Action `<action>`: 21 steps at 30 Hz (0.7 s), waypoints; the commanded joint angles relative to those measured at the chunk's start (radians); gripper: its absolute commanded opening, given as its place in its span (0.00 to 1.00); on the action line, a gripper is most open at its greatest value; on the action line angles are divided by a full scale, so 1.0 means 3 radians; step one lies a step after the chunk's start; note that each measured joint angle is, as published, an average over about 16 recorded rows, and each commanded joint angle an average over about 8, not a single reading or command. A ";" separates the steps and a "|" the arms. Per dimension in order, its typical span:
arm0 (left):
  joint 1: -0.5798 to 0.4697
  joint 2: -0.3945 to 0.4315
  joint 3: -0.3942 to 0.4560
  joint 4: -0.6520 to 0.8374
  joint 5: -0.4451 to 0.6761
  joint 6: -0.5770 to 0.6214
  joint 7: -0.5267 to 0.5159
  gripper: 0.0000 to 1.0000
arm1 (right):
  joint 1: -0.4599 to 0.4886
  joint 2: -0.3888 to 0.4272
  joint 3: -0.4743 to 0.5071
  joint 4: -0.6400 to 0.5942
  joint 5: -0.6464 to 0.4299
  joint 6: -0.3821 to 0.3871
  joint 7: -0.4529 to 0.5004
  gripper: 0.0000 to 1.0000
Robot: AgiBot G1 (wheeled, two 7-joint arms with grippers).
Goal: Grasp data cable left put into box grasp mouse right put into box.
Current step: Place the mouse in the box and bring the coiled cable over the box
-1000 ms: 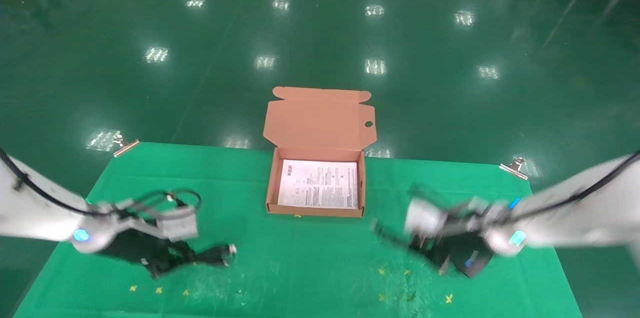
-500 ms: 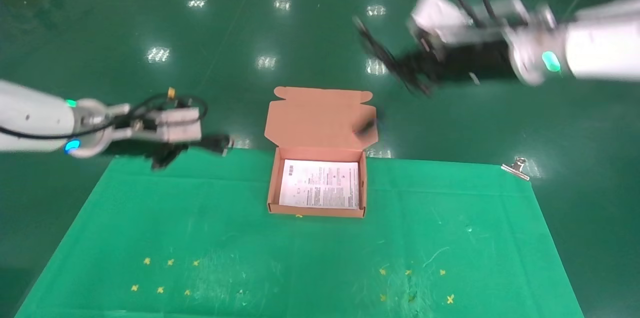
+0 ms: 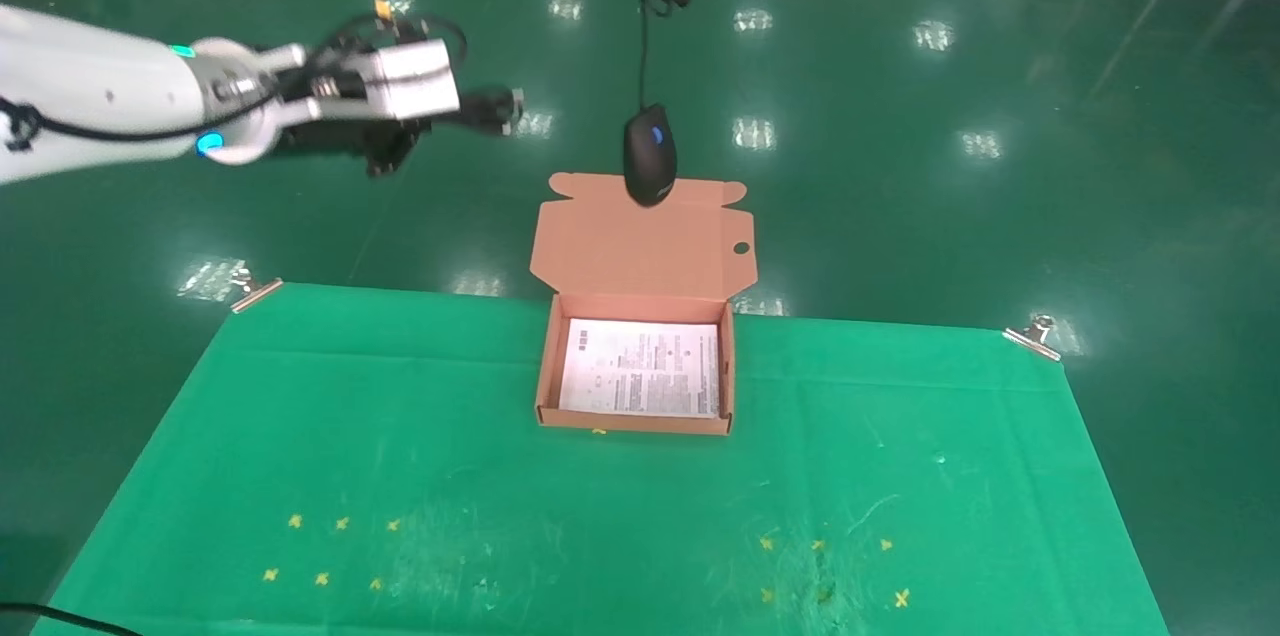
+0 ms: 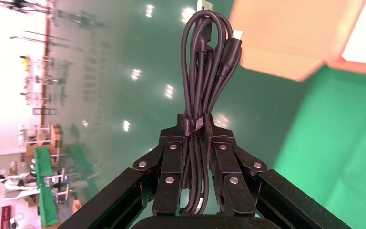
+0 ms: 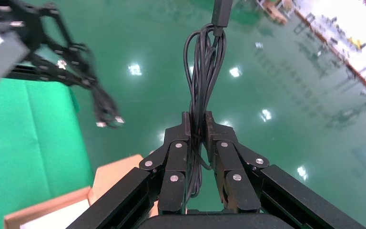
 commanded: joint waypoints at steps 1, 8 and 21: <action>-0.0042 0.0042 -0.0034 0.0080 -0.0003 -0.0092 0.0005 0.00 | 0.0065 -0.0058 0.0006 -0.0120 0.0064 0.0031 -0.0094 0.00; -0.0098 0.0086 -0.0069 0.0160 0.0024 -0.0186 -0.0014 0.00 | 0.0114 -0.0072 -0.0045 -0.0210 0.0187 0.0020 -0.0212 0.00; -0.0045 -0.0013 0.0030 0.0201 0.0257 0.0098 -0.0237 0.00 | -0.0126 -0.0077 -0.0331 -0.0108 0.0352 0.0189 -0.0220 0.00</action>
